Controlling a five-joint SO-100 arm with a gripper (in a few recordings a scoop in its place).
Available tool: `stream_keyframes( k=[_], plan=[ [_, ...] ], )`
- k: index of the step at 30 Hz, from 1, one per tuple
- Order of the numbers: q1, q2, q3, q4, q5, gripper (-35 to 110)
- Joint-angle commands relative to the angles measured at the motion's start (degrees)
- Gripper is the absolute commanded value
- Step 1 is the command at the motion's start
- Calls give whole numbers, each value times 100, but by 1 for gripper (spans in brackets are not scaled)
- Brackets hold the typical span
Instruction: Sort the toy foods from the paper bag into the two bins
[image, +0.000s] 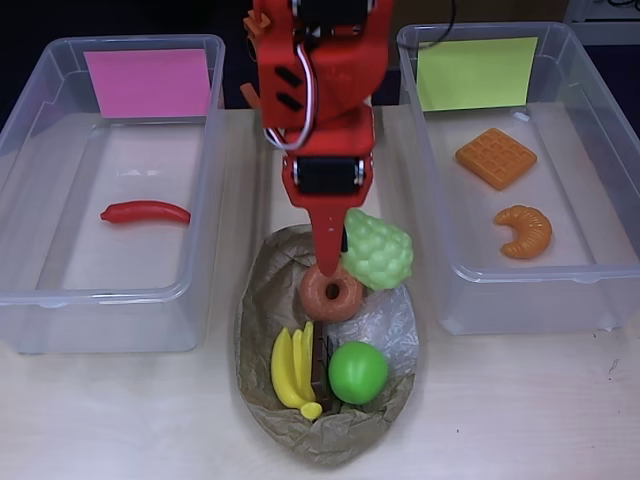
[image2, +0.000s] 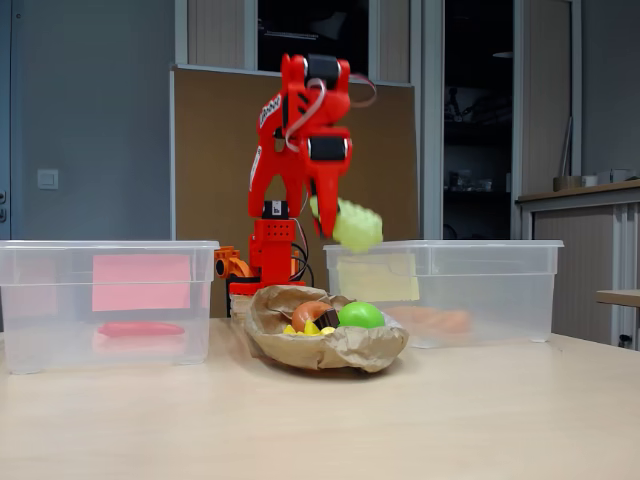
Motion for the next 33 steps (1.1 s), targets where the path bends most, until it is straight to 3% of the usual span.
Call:
stream_keyframes(
  k=[1,10,17,26,33],
  plan=[
    [369,888,-211,0,-791,6],
    [2760,3085,1995,-773,-1521,8],
    [4658,3041,3454,-1274,-1239,10],
    [5150,2092,4588,-2197,-1081,11],
    [5062,905,4526,-2751,-1143,13]
  ],
)
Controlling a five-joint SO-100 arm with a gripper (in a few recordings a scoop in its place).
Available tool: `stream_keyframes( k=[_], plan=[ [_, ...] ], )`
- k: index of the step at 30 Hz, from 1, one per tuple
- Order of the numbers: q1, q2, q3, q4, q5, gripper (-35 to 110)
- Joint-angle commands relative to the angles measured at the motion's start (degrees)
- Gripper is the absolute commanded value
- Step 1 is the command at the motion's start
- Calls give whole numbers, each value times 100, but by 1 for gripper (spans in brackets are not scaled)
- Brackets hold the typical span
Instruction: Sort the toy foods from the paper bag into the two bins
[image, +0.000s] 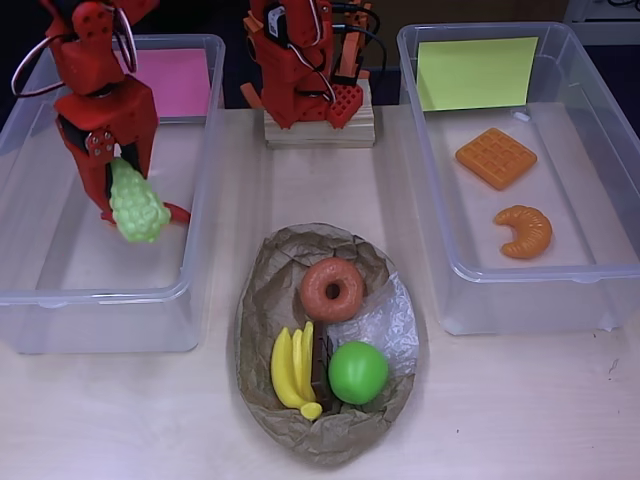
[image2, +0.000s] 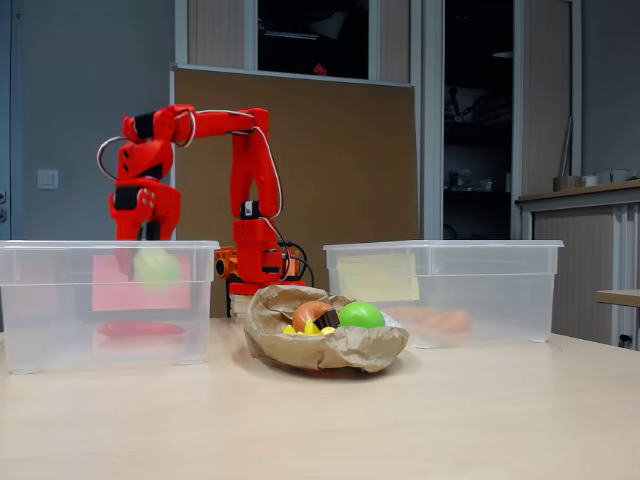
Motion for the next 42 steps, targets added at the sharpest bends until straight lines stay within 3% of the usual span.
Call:
stream_keyframes(
  k=[1,12,23,31,36,42],
  plan=[
    [-35,-396,-167,-149,-97,14],
    [-105,-870,-606,0,-782,37],
    [-88,554,-1230,1274,-1248,36],
    [-1397,2074,-1679,1934,-1230,28],
    [-2883,2109,-1907,2180,-281,28],
    [-4351,1450,-1512,1608,1151,30]
  ],
)
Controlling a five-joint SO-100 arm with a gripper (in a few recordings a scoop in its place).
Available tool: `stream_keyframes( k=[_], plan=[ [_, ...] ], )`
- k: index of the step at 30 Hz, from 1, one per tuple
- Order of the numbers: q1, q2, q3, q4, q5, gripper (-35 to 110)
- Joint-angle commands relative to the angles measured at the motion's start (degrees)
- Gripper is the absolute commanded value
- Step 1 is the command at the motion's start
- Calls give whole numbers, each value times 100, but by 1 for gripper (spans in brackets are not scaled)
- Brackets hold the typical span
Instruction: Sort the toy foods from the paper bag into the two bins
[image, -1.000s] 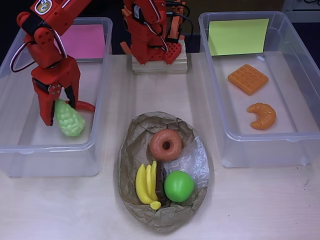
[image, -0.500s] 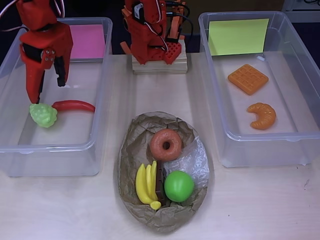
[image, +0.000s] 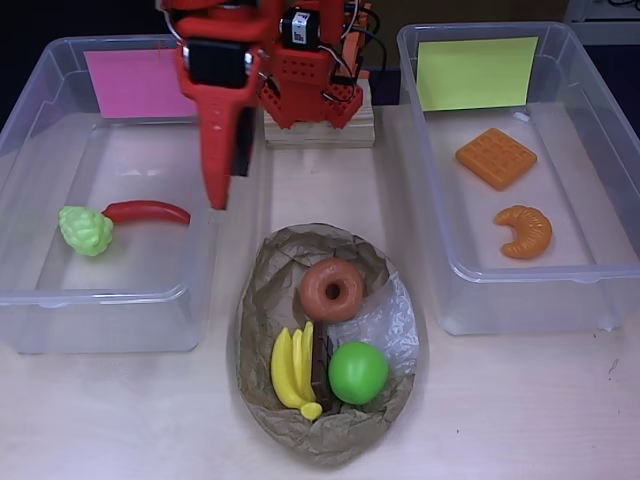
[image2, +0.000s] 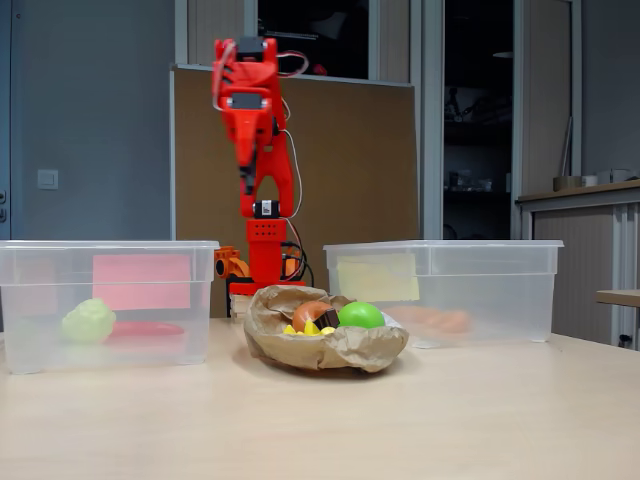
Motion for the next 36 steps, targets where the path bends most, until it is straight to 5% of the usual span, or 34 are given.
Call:
stream_keyframes(
  k=[1,18,36],
  plan=[
    [-624,-290,229,-378,633,30],
    [-2162,-3085,-299,-2971,2285,38],
    [-1819,-4263,-1011,-2962,2496,34]
  ],
)
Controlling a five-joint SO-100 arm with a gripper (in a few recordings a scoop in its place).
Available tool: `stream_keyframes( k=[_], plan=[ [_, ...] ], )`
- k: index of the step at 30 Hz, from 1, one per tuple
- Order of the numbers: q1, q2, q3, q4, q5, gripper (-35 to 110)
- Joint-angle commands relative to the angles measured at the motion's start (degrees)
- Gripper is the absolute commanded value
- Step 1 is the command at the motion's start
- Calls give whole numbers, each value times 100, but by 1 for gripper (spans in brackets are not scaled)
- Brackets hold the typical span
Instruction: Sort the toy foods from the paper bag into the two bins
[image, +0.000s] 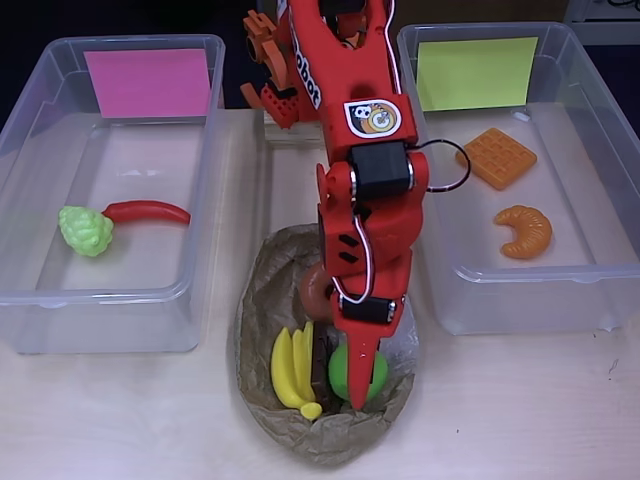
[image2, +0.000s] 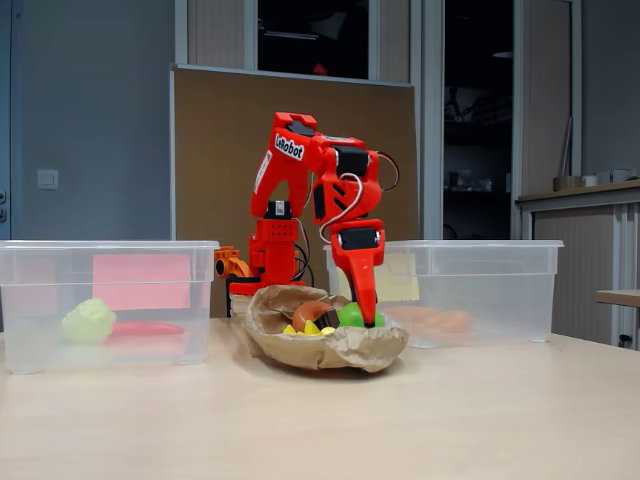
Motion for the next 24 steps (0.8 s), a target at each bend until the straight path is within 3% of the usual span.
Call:
stream_keyframes(
  k=[1,8,18,24],
  plan=[
    [132,97,-149,62,79,33],
    [220,44,-316,88,-132,16],
    [237,554,-1292,1819,-914,16],
    [545,2004,-598,1995,-1723,17]
  ],
)
